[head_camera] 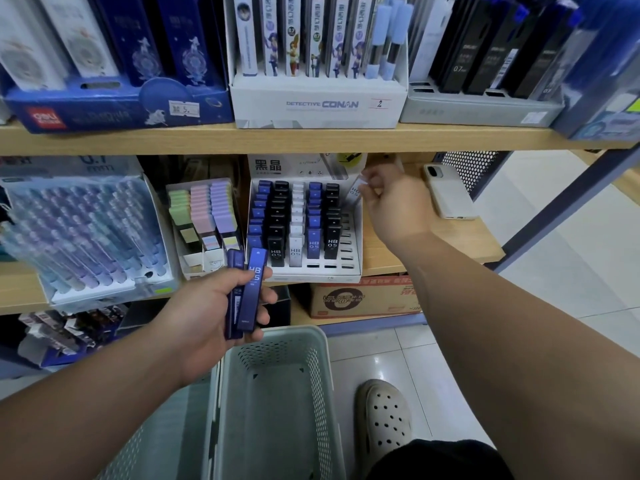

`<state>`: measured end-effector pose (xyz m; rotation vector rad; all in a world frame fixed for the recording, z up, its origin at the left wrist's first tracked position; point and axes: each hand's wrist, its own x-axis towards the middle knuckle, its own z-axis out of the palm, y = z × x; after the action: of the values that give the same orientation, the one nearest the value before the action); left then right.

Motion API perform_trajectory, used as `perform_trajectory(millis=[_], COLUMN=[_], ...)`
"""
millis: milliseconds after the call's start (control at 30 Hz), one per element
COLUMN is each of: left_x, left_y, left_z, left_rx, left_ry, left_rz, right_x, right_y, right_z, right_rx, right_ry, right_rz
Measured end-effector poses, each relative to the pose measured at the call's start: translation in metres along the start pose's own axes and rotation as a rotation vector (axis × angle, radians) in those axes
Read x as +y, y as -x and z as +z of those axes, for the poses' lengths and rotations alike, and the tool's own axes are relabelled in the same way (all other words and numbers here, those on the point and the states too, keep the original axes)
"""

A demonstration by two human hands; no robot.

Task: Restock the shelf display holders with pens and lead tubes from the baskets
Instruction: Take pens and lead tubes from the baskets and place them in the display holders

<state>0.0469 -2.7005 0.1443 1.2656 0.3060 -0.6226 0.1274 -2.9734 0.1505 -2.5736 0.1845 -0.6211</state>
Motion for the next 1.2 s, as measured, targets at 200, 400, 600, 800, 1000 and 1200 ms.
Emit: perform_trajectory(millis=[200,400,600,800,1000,1200], left_x=[-0.001,0.0,-0.001,-0.001,-0.001,0.003], left_y=[0.001,0.0,0.001,0.0,0.003,0.01], left_z=[0.0,-0.006,-0.004,-0.003,0.001,0.009], left_rx=[-0.009,0.023,0.011,0.017,0.008,-0.054], left_ry=[0.006,0.021,0.02,0.017,0.024,-0.039], left_rz=[0.012,0.028,0.024,0.027,0.024,0.059], right_x=[0.0,0.002,0.009,0.008,0.011,-0.006], right_y=[0.0,-0.005,-0.005,-0.01,-0.008,0.0], right_z=[0.009,0.012,0.015,0.017,0.016,-0.004], right_rx=[-0.035,-0.03,-0.081,-0.048,-0.16,-0.085], right_ry=[-0.024,-0.051,-0.08,-0.054,-0.019,-0.015], right_rz=[-0.03,-0.028,-0.045,-0.035,-0.008,-0.019])
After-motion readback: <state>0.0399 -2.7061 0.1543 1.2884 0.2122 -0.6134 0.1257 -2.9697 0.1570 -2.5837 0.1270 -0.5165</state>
